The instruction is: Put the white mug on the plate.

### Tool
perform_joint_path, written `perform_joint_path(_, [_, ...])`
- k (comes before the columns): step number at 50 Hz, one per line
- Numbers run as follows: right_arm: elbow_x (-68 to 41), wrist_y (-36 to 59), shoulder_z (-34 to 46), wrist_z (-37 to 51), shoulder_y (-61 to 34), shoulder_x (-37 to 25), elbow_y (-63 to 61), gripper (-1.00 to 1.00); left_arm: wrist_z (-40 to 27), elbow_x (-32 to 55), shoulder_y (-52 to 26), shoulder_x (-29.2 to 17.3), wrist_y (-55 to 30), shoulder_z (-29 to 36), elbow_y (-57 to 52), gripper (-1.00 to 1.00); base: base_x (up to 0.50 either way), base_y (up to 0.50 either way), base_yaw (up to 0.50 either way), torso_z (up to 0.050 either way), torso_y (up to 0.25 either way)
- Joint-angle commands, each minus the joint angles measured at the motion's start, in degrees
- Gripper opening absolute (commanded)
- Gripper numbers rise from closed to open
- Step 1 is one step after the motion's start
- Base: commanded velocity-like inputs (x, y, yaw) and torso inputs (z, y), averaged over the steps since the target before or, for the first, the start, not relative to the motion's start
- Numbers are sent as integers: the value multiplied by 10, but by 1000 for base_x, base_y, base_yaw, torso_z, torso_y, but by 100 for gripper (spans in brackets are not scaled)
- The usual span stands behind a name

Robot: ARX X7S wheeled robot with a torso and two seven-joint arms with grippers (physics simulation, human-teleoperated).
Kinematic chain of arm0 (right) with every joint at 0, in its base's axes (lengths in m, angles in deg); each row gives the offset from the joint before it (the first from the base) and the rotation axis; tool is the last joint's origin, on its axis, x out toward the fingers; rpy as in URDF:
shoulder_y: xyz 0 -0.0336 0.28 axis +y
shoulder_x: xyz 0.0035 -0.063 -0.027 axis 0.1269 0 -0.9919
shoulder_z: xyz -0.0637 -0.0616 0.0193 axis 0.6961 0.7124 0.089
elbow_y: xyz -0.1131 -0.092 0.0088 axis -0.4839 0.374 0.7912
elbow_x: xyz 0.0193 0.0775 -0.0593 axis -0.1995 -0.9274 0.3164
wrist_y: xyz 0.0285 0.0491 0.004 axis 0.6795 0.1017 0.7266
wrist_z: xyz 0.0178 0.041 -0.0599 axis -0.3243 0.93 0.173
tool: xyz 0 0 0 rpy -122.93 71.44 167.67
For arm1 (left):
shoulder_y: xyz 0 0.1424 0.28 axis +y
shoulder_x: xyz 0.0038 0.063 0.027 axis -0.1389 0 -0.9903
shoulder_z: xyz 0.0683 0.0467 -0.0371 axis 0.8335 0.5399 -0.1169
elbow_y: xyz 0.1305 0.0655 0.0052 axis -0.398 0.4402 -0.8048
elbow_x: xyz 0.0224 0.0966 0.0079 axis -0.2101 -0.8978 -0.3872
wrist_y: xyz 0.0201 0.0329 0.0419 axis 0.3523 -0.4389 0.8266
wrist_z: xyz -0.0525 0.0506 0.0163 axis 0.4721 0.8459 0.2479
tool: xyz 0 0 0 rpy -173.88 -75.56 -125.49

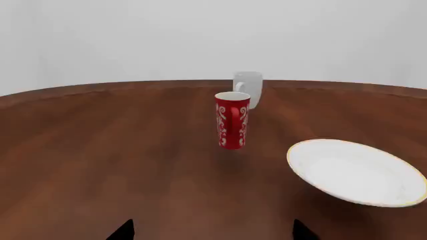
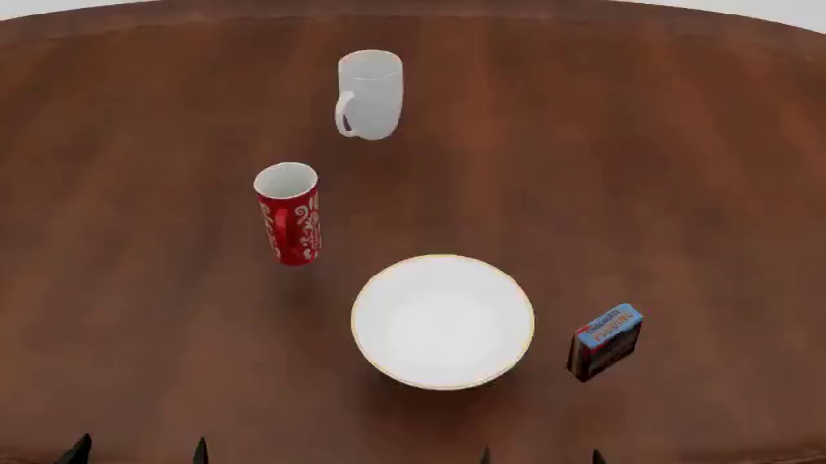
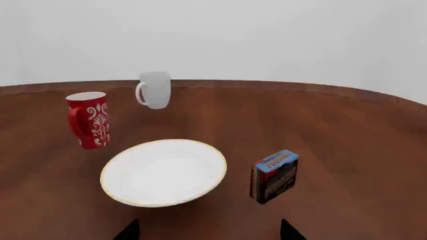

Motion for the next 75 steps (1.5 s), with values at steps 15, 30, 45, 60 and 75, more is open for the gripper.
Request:
perform_joint_path(15, [7, -38, 43, 60, 18, -28, 3, 100, -38, 24, 2, -30, 58, 26, 22, 100, 0, 0, 0, 0, 0])
perform_joint_path(30, [2, -22, 51, 82, 57, -48, -51, 100, -52, 46, 92, -40, 69, 45, -60, 100, 0, 0, 0, 16, 0])
perform_joint_path(45, [2, -21, 62, 101, 54, -55, -44, 100, -57, 60, 82, -55, 44, 61, -67, 100, 0, 0, 0, 50, 0])
perform_joint_path(60, [-3, -17, 74, 115, 44, -62, -33, 100, -63, 74, 48, -66, 41, 65, -38, 100, 0, 0, 0, 50, 0])
perform_joint_path(75, [1, 26, 79, 123, 51, -85, -107, 100, -75, 92, 45, -92, -19, 60, -100, 100, 0, 0, 0, 37, 0])
